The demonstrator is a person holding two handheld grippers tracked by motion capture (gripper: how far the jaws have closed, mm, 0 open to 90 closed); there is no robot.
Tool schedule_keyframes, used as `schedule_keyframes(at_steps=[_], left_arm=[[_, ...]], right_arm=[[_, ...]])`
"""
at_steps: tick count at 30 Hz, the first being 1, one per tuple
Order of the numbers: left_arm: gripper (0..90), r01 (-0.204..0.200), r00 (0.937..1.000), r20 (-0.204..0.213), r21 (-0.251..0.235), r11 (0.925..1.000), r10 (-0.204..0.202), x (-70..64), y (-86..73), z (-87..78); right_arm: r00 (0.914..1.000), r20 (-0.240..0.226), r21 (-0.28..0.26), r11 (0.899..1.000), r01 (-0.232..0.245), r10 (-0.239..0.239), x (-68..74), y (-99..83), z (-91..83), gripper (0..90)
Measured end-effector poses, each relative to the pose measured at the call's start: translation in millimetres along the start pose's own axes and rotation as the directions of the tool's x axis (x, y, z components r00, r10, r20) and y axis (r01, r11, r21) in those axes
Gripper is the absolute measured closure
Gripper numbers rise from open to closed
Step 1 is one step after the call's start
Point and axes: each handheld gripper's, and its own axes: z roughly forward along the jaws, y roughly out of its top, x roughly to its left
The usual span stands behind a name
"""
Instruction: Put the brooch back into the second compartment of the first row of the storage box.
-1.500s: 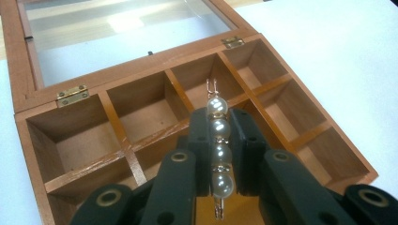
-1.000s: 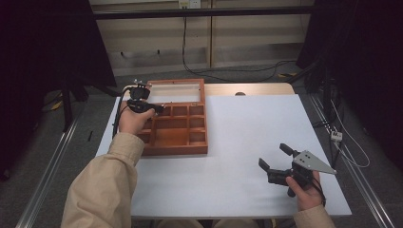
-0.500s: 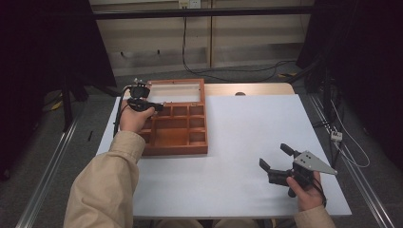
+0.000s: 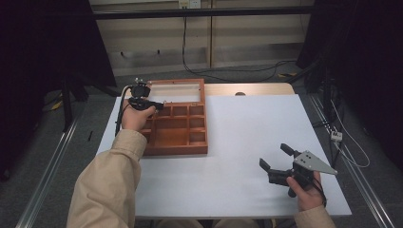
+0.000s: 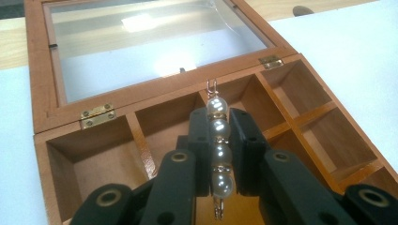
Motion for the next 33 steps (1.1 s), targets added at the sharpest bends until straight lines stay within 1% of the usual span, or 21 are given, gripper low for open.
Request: schedule_keyframes(at_steps=[2, 5, 7, 9, 10, 17, 22, 26, 33], left_arm=[[80.1, 0.004, 1.0, -0.007, 0.0, 1.0, -0.004, 0.4, 0.2, 1.7], [80.1, -0.002, 1.0, -0.01, 0.003, 1.0, 0.002, 1.9, 0.8, 4.5], [80.1, 0.006, 0.9999, -0.012, 0.002, 1.0, -0.006, 2.7, 0.6, 6.5], [80.1, -0.002, 0.9999, -0.014, 0.014, 0.9999, 0.002, 3.4, 0.5, 8.7], [80.1, -0.001, 0.9998, -0.019, 0.008, 1.0, 0.001, 3.5, 0.2, 10.1], [80.0, -0.014, 0.9995, -0.028, 0.018, 0.9997, 0.014, 5.3, -0.6, 17.6], [80.0, -0.016, 0.9997, -0.019, 0.023, 0.9996, 0.017, 5.7, -1.0, 20.6], [80.0, -0.028, 0.9994, -0.019, 0.034, 0.999, 0.029, 7.0, -1.8, 23.1], [79.9, -0.027, 0.9994, -0.022, 0.038, 0.9989, 0.028, 7.2, -2.4, 27.8]], right_arm=[[1.0, -0.002, 0.0, 1.0, 0.002, -0.002, 0.0, 0.1, -0.1, 3.4], [1.0, -0.001, 0.0, 1.0, -0.001, 0.001, 0.0, 0.1, -0.2, 3.4], [1.0, -0.001, 0.002, 1.0, -0.002, 0.002, -0.2, -0.1, -0.1, 3.4], [1.0, -0.002, 0.001, 1.0, -0.002, 0.002, -0.2, -0.3, 0.0, 3.4], [1.0, -0.003, 0.0, 1.0, -0.001, 0.001, -0.2, -0.2, 0.0, 3.4], [1.0, -0.004, 0.0, 1.0, -0.002, 0.002, 0.7, -0.4, 0.4, 3.5], [1.0, -0.006, 0.003, 1.0, -0.005, 0.005, 1.0, -0.9, 0.7, 3.5], [1.0, -0.008, 0.005, 1.0, -0.002, 0.002, 1.3, -1.2, 1.3, 3.5], [1.0, -0.008, 0.008, 1.0, -0.002, 0.002, 1.3, -1.7, 1.6, 3.6]])
